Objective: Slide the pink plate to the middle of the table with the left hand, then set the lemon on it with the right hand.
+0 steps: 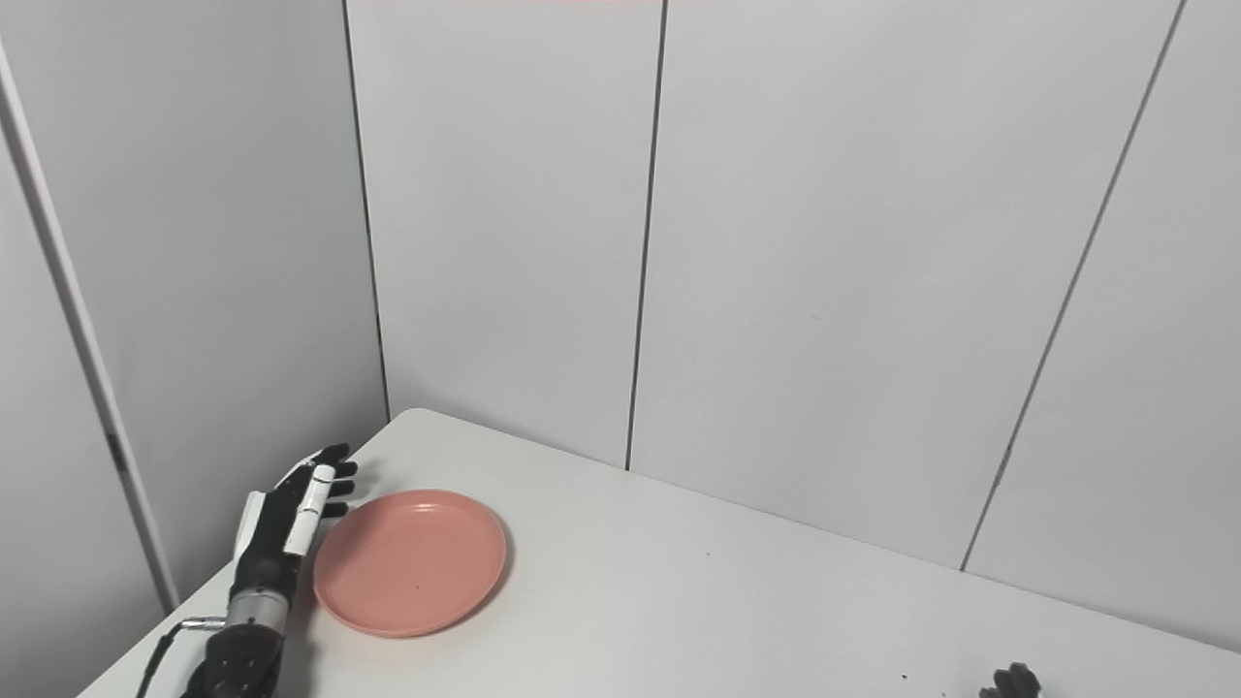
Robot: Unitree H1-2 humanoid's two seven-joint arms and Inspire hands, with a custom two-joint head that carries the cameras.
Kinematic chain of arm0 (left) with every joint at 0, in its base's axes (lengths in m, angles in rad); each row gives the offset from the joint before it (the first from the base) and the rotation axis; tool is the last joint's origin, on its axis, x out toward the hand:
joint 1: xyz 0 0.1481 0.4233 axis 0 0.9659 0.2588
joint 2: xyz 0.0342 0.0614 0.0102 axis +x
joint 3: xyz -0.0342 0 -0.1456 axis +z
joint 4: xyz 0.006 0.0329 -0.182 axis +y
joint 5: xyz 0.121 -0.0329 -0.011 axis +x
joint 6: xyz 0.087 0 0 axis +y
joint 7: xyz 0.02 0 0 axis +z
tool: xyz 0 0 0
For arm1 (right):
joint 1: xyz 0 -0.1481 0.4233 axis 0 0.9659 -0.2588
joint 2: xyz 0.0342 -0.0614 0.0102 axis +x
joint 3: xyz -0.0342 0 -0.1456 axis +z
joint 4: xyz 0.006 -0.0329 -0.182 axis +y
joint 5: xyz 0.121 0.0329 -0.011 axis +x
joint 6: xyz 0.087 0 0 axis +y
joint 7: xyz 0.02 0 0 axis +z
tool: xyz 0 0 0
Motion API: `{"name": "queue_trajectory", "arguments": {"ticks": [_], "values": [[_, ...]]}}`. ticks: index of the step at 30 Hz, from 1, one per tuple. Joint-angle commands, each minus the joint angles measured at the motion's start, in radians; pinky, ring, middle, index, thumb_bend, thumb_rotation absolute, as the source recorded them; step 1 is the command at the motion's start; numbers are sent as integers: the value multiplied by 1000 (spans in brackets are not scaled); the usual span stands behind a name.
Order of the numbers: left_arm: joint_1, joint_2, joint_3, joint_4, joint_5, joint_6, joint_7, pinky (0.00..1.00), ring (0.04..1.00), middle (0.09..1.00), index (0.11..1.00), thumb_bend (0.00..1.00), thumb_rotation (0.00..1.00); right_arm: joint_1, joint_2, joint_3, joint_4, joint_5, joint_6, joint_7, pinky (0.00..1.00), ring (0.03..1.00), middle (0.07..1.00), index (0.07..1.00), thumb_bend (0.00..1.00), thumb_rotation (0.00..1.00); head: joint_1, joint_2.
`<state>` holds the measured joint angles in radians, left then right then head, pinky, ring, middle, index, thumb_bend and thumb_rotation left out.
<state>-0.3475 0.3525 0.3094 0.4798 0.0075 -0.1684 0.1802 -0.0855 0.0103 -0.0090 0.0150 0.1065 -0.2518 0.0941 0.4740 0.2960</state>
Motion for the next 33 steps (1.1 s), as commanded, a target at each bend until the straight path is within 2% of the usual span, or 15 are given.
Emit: {"name": "queue_trajectory", "arguments": {"ticks": [1,5,10,17,25,33], "values": [[-44,23,-2,-5,-31,-44,-25,770,791,793,781,625,1000,18,-10,-11,-6,4,-6,-8,1000,1000,1000,1000,672,992,-1,0],[-36,2,-7,-13,-106,-13,-93,818,803,803,789,651,1000,13,-7,-15,-4,8,-1,-13,1000,1000,1000,1000,674,985,11,-2],[-44,-20,-15,35,-149,-65,-126,801,810,810,793,641,1000,13,-8,-14,-9,10,4,-18,1000,1000,1000,1000,668,994,22,0],[-55,-48,-19,60,-177,-96,-146,775,799,801,782,609,1000,11,-9,-17,-15,19,12,-29,1000,1000,1000,1000,682,987,24,4],[-50,-71,-33,27,-196,-63,-164,757,783,785,768,613,1000,11,-9,-17,-17,20,8,-30,1000,1000,1000,1000,676,995,33,10],[-49,-96,-41,13,-215,-27,-184,783,803,806,792,638,1000,13,-4,-15,-26,15,18,-36,1000,1000,1000,1000,680,988,30,10]]}}
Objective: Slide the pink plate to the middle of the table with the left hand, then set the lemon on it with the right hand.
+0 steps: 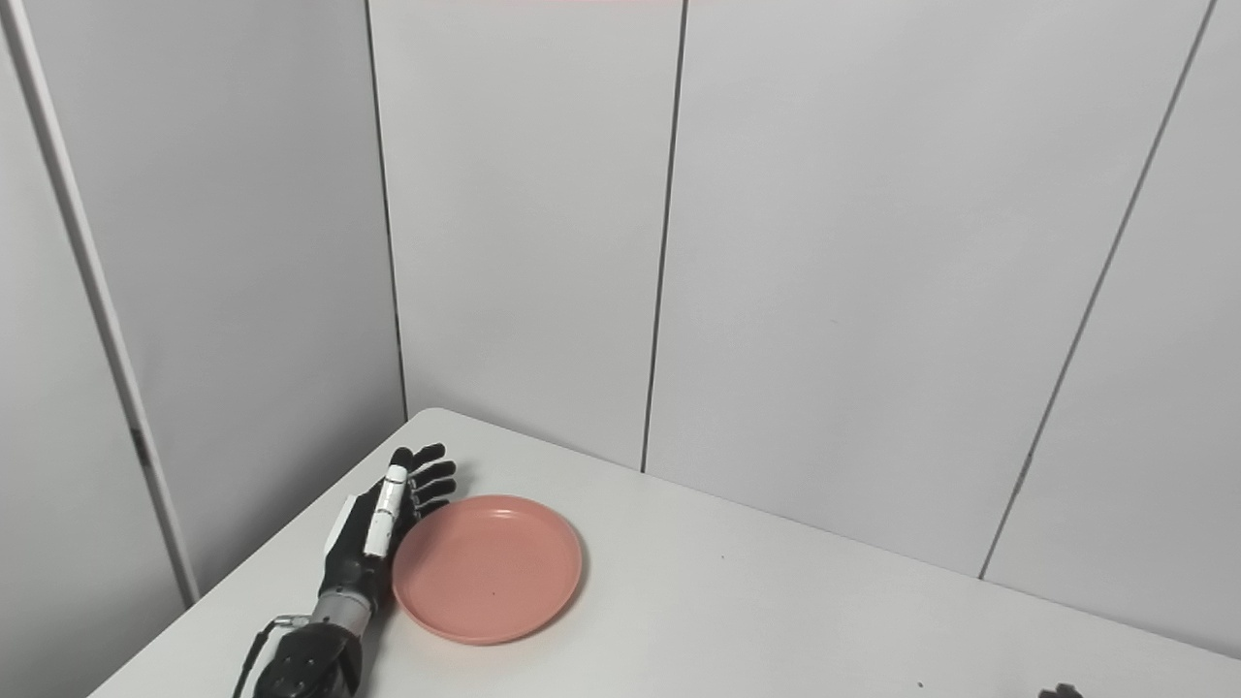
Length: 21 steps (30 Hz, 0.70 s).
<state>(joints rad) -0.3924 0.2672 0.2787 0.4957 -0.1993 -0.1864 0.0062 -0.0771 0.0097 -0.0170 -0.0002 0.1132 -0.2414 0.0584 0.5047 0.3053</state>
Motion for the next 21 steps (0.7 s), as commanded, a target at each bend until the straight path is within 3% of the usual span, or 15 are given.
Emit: {"name": "queue_trajectory", "arguments": {"ticks": [1,9,21], "values": [[-3,-13,-14,-7,-6,-5,-13,783,803,806,792,637,1000,4,-3,-6,-9,10,6,1,1000,1000,1000,1000,680,988,-1,1],[8,-16,-56,-26,14,5,-27,798,817,809,797,602,1000,9,0,-4,-16,3,10,-7,999,999,1000,1000,684,983,-7,2],[9,-44,-138,-71,91,42,-16,822,832,835,823,622,1000,22,-1,0,-37,4,11,-2,1000,1000,1000,1000,685,981,-65,43]]}}
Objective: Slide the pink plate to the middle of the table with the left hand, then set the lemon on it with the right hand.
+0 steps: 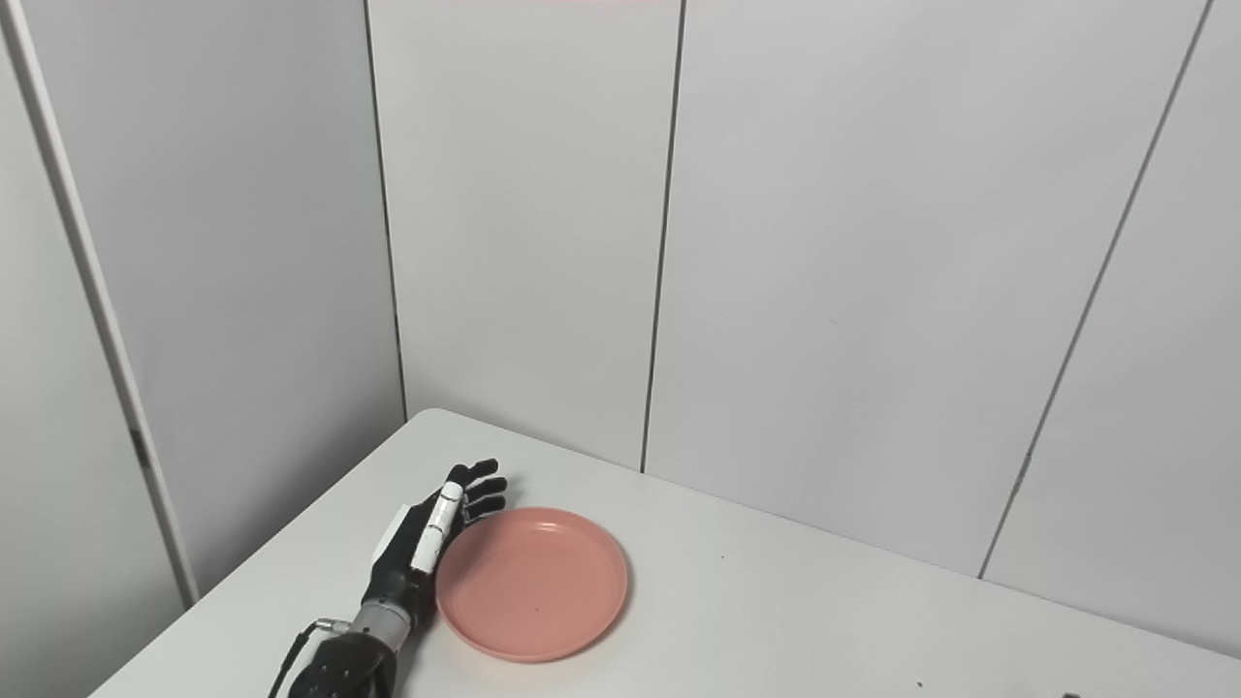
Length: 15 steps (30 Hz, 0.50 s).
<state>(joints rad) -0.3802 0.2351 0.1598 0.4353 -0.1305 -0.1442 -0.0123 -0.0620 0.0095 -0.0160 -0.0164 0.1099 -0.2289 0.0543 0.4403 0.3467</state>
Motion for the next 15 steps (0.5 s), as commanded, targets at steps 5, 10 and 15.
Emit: {"name": "queue_trajectory", "arguments": {"ticks": [5,10,15], "values": [[-3,-10,-39,-34,56,25,6,812,827,832,823,631,1000,9,-1,1,-23,8,-17,5,1000,1000,1000,1000,683,986,-41,38],[0,-3,-64,-77,90,66,0,805,831,834,824,603,1000,8,-3,5,-32,-8,-6,2,1000,1000,1000,1000,710,995,-61,57],[4,-8,-79,-125,111,111,-3,812,837,835,821,610,1000,9,-1,5,-41,-19,11,-5,1000,1000,1000,1000,734,986,-70,58]]}}
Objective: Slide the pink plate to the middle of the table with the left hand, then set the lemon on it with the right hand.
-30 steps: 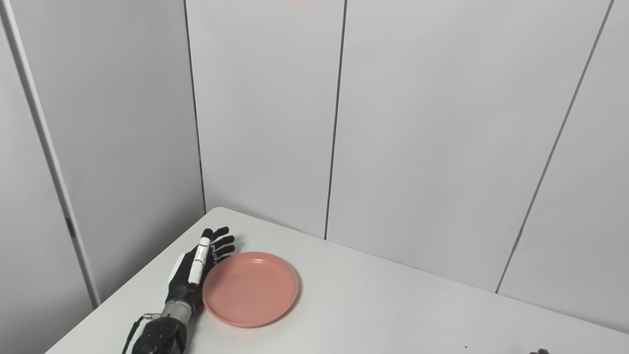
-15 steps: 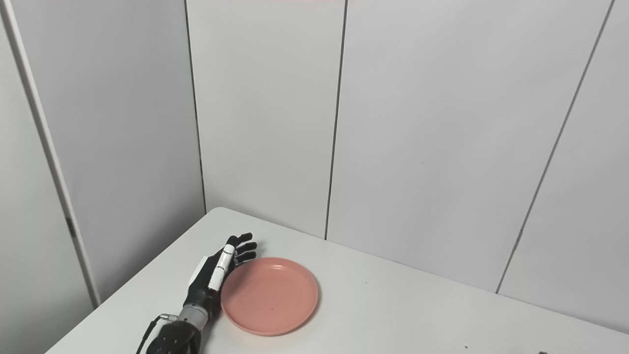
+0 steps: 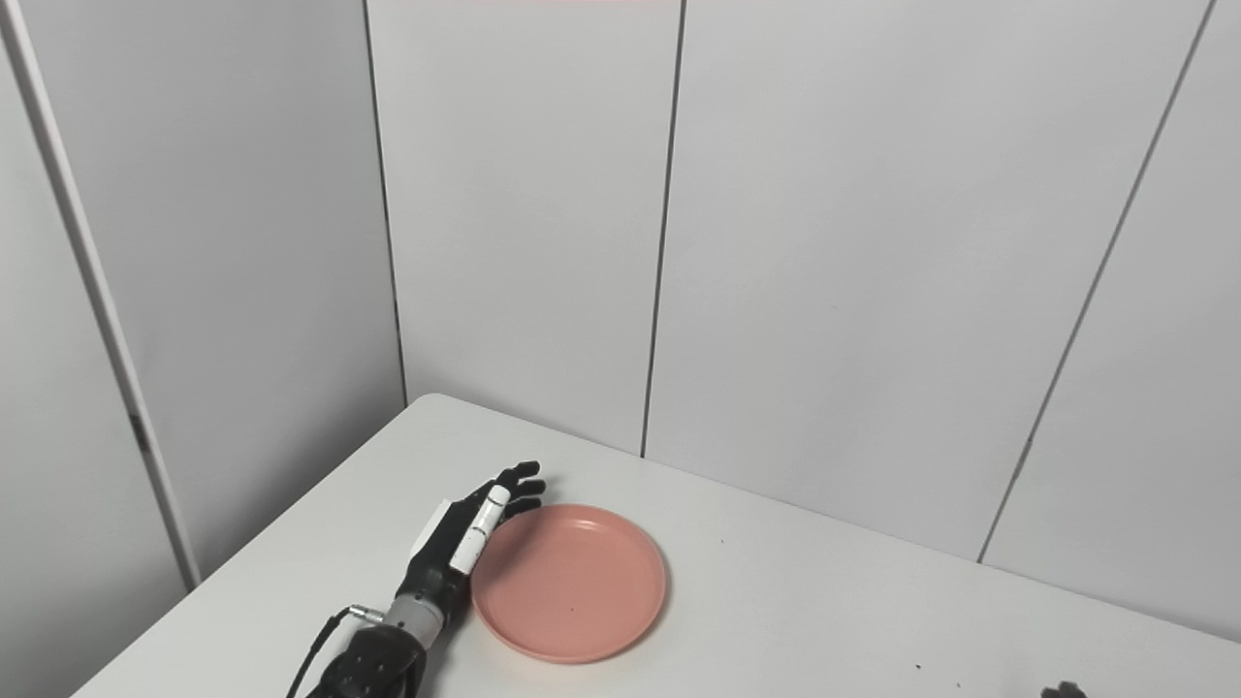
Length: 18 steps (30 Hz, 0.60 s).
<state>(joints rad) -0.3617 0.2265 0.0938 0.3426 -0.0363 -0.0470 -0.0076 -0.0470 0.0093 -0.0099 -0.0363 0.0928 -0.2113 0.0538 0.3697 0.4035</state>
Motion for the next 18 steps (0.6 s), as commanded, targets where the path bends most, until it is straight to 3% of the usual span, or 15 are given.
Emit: {"name": "queue_trajectory", "arguments": {"ticks": [1,5,10,18], "values": [[-13,-2,-18,-37,20,20,-9,816,841,836,823,609,1000,-7,-1,-2,-15,-2,-15,-3,1000,1000,1000,1000,725,990,1,1],[-17,-11,-48,-36,56,38,-5,817,842,837,825,597,1000,-10,-5,-4,-4,3,-32,3,1000,1000,1000,1000,696,990,34,-7],[-23,-20,-64,-21,83,39,4,833,845,845,825,589,1000,-16,-8,-5,15,10,-59,10,1000,1000,1000,1000,703,982,10,9],[-18,-34,-79,-56,93,87,2,842,848,847,829,584,1000,-6,7,2,-31,-12,-24,-8,1000,1000,1000,1000,683,985,-43,47]]}}
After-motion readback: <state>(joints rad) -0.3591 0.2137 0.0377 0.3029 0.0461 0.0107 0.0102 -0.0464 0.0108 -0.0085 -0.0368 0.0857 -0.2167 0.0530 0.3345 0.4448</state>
